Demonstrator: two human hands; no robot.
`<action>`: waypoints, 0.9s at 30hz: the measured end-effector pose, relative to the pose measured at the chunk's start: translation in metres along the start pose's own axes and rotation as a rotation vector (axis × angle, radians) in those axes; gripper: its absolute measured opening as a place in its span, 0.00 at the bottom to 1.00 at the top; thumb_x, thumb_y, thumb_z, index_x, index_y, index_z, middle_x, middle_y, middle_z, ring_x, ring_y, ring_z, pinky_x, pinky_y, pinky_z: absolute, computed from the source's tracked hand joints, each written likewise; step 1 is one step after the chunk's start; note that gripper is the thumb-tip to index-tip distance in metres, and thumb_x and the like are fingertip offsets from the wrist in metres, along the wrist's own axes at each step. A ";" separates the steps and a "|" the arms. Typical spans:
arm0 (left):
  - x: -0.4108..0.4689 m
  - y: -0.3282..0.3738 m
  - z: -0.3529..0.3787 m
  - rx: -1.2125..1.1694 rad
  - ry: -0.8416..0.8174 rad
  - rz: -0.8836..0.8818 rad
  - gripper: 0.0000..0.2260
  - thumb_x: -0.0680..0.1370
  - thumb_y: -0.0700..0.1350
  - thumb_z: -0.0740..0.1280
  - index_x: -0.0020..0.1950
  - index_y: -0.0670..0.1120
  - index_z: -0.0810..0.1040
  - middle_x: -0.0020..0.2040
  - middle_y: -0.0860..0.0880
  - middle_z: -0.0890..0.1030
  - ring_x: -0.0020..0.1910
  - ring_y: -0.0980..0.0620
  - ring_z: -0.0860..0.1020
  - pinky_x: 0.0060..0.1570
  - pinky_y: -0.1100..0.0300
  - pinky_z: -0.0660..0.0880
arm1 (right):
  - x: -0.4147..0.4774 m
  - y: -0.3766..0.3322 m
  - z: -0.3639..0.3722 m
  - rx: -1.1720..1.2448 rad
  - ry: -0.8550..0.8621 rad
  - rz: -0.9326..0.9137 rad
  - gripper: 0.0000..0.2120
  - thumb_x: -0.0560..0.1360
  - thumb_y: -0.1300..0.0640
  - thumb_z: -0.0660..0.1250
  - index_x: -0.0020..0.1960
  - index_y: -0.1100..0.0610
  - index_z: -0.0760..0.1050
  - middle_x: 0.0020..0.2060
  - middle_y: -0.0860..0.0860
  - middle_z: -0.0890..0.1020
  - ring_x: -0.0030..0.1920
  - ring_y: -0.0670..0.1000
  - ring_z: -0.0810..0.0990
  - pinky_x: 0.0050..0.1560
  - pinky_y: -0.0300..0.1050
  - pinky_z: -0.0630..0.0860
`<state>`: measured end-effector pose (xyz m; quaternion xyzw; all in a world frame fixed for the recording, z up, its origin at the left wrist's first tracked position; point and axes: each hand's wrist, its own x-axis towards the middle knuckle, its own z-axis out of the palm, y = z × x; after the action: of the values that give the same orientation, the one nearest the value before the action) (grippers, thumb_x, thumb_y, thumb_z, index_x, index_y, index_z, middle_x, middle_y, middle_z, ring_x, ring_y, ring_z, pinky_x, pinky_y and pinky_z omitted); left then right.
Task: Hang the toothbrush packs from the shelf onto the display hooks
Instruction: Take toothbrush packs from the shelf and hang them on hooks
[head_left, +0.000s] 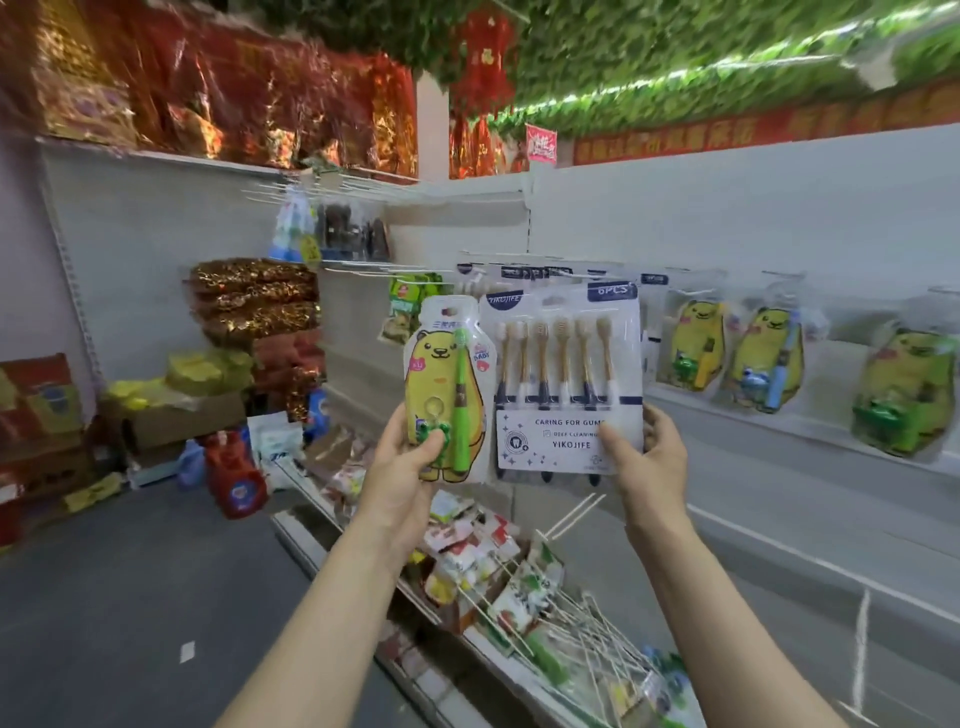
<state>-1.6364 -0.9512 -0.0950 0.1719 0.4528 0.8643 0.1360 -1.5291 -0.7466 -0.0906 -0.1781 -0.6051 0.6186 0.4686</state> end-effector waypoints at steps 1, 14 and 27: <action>0.017 0.005 -0.009 -0.003 -0.016 -0.006 0.22 0.79 0.33 0.63 0.68 0.53 0.74 0.56 0.50 0.85 0.54 0.45 0.82 0.53 0.44 0.78 | 0.007 0.003 0.017 -0.006 0.007 -0.002 0.18 0.77 0.64 0.70 0.63 0.52 0.71 0.49 0.46 0.80 0.44 0.42 0.81 0.33 0.30 0.76; 0.224 0.006 -0.083 -0.058 -0.140 -0.048 0.22 0.77 0.30 0.64 0.68 0.47 0.70 0.59 0.41 0.81 0.49 0.42 0.82 0.48 0.46 0.79 | 0.132 0.106 0.189 0.030 0.095 -0.014 0.20 0.75 0.63 0.72 0.64 0.53 0.71 0.54 0.50 0.82 0.52 0.51 0.83 0.58 0.54 0.81; 0.348 -0.006 -0.090 -0.127 -0.286 -0.115 0.27 0.76 0.31 0.66 0.72 0.48 0.68 0.64 0.40 0.79 0.53 0.42 0.82 0.47 0.46 0.81 | 0.213 0.163 0.250 -0.039 0.222 -0.024 0.29 0.72 0.55 0.74 0.70 0.52 0.70 0.63 0.53 0.80 0.61 0.55 0.80 0.63 0.60 0.78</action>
<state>-1.9886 -0.8777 -0.0873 0.2582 0.3824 0.8485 0.2592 -1.8906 -0.6949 -0.1147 -0.2473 -0.5636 0.5773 0.5366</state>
